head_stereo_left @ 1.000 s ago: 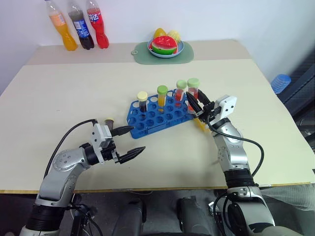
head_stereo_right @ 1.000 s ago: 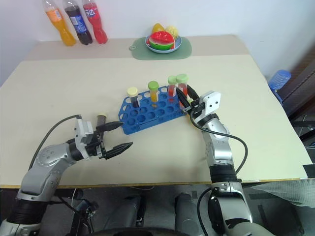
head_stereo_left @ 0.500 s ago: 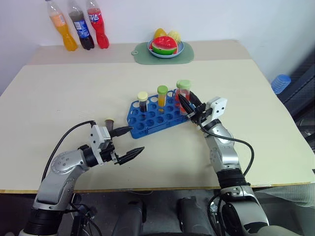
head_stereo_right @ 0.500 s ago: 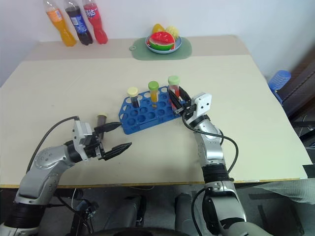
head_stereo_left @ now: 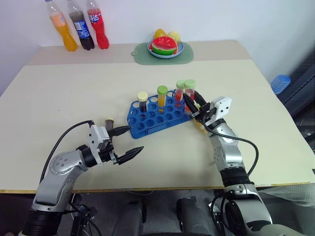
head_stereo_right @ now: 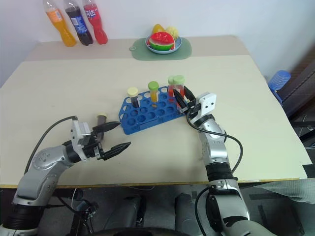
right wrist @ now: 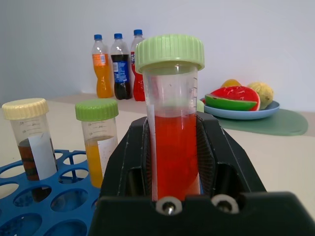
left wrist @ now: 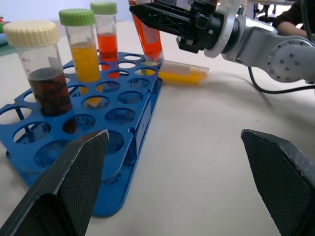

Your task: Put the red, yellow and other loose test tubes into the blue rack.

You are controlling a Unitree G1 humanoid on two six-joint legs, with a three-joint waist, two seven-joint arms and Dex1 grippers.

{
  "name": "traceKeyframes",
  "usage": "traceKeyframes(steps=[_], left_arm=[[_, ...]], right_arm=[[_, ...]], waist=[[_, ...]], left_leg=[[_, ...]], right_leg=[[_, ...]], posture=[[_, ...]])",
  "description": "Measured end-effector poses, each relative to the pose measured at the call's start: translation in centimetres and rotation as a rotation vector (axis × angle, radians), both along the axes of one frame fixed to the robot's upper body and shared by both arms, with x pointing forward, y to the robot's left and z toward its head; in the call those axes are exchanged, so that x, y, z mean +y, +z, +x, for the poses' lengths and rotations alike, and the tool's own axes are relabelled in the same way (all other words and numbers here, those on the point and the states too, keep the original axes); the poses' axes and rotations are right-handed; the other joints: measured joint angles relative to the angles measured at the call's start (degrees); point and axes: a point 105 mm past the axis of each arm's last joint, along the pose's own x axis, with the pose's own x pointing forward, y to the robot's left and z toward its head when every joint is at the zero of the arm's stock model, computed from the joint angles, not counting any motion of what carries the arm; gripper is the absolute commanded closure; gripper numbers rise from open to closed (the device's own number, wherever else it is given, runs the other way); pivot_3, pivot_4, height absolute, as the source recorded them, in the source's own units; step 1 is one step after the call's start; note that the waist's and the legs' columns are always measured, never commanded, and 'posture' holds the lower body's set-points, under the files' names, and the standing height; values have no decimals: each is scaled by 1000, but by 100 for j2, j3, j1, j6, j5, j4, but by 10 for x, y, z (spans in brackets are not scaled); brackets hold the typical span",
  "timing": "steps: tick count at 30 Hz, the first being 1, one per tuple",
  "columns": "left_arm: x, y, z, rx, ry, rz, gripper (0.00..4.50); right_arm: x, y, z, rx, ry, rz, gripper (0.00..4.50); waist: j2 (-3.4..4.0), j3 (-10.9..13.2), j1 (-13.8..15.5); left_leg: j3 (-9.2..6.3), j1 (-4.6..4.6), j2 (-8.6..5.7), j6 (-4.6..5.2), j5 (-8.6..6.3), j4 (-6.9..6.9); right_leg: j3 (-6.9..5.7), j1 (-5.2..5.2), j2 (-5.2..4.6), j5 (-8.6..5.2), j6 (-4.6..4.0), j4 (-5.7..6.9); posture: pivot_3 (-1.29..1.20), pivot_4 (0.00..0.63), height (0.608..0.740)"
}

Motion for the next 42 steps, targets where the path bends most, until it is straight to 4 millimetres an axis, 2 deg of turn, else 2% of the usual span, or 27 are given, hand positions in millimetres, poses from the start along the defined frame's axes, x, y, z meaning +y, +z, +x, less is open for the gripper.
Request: traceKeyframes(steps=[15, 22, 27, 32, 35, 38, 42], left_arm=[[0, 0, 1, 0, 10, -7, 0], [0, -1, 0, 3, 18, -12, 0], [-2, 0, 0, 0, 14, -18, 0], [-7, -1, 2, 1, 2, -31, 0], [-12, -2, 3, 3, -12, -42, 0], [-14, -3, 4, 7, -17, -51, 0], [-22, -3, 6, 8, -43, -54, 0]], right_arm=[[18, -9, 9, 11, 42, 14, 3753], [23, -9, 2, 7, 103, 1, 398], [10, 5, -7, -34, 83, -103, 398], [-19, 9, -31, 42, 66, -289, 398], [-42, 3, -45, 214, 24, -426, 398], [-61, 2, -48, 397, -13, -511, 398], [-68, 10, -33, 594, -34, -509, 398]], waist=[[0, 0, -138], [1, 0, -132], [2, 0, -97], [1, 0, -66], [4, 1, -17], [3, 0, -3], [3, 0, 4]], left_leg=[[-4, 4, 4, -1, 1, -7], [-4, 4, 4, -1, 1, -8], [-4, 1, 0, -1, 1, -6], [-5, -2, -1, 0, 0, -7], [0, -2, 0, 0, 0, -3], [2, 0, 2, 1, 0, 0], [5, -1, 2, 2, -1, 3]], right_leg=[[0, -1, 5, 0, 0, 1], [1, -3, 5, 0, 0, 0], [1, -2, -1, 0, 0, -1], [1, 0, -2, -1, 0, -5], [3, 1, -4, -1, -1, -5], [3, 3, -3, -2, -3, -6], [3, 4, -3, -1, -3, -7]], posture=[[0, 150, 740], [0, 150, 740], [0, 150, 740], [0, 150, 740], [0, 150, 740], [0, 150, 740], [0, 150, 740]])
